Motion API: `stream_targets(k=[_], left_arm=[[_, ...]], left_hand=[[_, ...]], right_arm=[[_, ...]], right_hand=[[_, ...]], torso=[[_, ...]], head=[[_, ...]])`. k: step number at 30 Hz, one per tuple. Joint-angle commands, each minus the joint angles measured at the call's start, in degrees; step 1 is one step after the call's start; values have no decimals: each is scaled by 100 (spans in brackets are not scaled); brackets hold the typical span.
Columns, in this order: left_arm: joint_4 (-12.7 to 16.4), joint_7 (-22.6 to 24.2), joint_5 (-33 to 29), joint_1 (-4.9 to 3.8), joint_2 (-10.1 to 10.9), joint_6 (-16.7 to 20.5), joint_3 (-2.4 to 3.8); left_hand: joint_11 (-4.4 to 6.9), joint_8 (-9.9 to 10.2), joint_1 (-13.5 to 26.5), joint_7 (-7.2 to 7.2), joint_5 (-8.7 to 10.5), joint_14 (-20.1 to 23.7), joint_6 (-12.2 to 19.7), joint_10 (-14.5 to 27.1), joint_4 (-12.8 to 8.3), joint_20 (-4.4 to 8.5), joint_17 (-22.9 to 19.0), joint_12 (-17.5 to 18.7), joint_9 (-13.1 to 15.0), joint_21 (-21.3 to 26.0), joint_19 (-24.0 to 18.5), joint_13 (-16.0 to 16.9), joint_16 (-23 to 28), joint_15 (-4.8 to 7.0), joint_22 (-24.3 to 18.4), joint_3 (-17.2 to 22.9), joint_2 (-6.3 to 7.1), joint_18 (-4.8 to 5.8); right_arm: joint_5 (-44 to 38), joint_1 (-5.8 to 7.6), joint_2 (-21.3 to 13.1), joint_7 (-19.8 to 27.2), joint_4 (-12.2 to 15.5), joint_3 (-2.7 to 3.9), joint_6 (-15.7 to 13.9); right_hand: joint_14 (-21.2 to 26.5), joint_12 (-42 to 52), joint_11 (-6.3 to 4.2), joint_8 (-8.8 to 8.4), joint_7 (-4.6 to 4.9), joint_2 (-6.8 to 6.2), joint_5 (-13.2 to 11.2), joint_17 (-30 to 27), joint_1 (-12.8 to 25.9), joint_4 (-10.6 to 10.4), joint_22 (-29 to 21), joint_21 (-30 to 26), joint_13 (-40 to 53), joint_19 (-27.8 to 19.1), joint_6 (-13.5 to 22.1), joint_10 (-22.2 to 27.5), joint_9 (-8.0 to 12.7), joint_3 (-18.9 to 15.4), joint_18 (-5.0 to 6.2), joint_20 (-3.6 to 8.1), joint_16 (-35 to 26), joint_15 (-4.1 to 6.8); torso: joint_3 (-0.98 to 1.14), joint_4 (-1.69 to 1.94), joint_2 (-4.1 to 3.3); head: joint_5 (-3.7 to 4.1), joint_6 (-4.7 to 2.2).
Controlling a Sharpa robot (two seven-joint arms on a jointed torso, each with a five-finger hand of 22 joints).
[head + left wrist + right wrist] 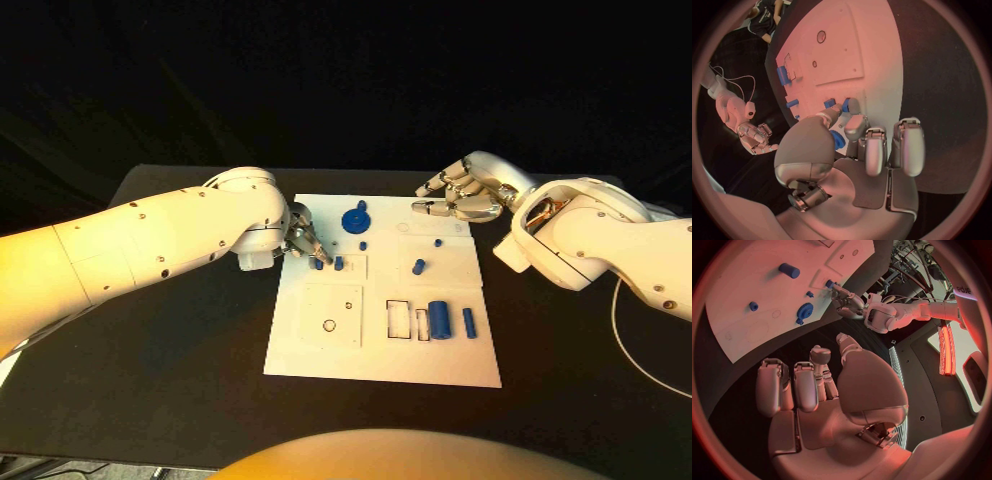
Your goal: Assemble the parts on the task board
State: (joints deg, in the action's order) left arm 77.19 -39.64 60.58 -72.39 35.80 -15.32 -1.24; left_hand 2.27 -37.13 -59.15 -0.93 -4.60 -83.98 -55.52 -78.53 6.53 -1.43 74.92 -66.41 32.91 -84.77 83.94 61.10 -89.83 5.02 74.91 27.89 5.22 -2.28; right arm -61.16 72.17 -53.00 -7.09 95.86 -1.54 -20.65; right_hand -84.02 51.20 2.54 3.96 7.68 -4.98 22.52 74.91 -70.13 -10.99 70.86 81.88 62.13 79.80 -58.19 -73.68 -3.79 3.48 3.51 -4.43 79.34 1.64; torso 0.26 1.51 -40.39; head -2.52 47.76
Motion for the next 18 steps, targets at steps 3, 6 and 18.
stream_targets(k=[3,6,18], left_arm=[[-21,-211,3,39,-19,-48,-24],[-28,-216,29,39,-7,-24,-23],[173,-70,52,38,226,584,-6]], left_hand=[[13,30,133,-52,27,-602,-25,-38,64,39,1508,-5,-15,-29,289,-7,-17,34,912,-177,49,60],[15,30,203,-51,29,-602,-49,-41,130,39,1508,-1,-19,-33,294,-6,-17,35,920,-352,91,62],[19,15,373,-49,43,-602,-50,9,382,52,1508,105,-12,15,271,-115,-17,48,878,-1085,235,48]], right_arm=[[-10,-4,1,31,7,0,55],[-8,-4,1,33,6,0,53],[-7,-5,-2,37,-2,0,53]], right_hand=[[-296,-1,3,19,-14,14,36,36,-42,1,-10,-37,-8,-37,-33,45,-9,-24,59,-10,-22,3],[-296,-1,3,19,-14,14,36,36,-42,1,-10,-37,-8,-37,-33,45,-9,-24,59,-10,-22,3],[-296,-1,3,19,-14,14,36,36,-42,1,-10,-37,-8,-37,-33,45,-9,-24,59,-10,-22,3]], torso=[[-4,-1,-1],[-3,-1,-2],[-6,4,2]], head=[[-2,-1],[-4,-5],[14,-1]])
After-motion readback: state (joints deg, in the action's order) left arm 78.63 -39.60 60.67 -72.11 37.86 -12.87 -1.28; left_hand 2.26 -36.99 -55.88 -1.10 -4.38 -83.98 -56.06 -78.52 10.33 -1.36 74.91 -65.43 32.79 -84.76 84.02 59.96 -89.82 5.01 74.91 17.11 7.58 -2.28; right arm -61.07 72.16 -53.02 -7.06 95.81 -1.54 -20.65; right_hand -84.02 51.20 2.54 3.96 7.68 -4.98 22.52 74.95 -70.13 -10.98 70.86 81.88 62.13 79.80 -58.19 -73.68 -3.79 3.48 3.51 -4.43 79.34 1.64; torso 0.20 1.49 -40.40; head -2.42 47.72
